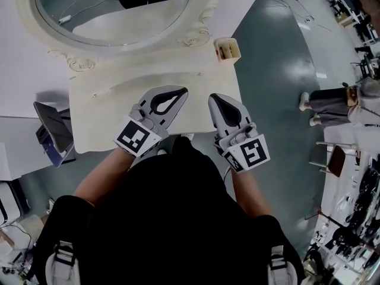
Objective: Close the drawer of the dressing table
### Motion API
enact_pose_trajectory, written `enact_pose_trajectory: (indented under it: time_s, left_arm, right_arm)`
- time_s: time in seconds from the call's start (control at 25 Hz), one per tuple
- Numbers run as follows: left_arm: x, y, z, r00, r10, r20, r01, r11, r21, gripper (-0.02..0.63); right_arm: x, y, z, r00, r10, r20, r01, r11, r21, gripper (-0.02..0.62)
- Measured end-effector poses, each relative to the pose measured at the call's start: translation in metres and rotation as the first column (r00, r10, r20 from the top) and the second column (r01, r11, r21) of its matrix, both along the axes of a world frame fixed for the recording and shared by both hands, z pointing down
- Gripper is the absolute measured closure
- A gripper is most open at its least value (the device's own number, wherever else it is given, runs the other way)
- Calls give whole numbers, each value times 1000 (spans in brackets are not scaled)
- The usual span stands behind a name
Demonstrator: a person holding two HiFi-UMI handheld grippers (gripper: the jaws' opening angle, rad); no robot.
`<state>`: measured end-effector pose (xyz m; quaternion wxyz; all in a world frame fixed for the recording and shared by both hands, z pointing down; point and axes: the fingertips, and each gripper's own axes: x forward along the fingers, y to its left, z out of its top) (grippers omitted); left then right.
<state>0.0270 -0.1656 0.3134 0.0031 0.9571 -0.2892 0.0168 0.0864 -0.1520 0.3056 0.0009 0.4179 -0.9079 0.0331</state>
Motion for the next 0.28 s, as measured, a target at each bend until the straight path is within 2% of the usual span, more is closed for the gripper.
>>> enact_pose_trajectory:
  time_s: [0.28]
  left_arm:
    - [-10, 1, -3, 1000, -22, 5, 22, 1000, -15, 615]
  right_arm:
    - [-6, 2, 3, 1000, 8, 9, -7, 1000, -17, 592]
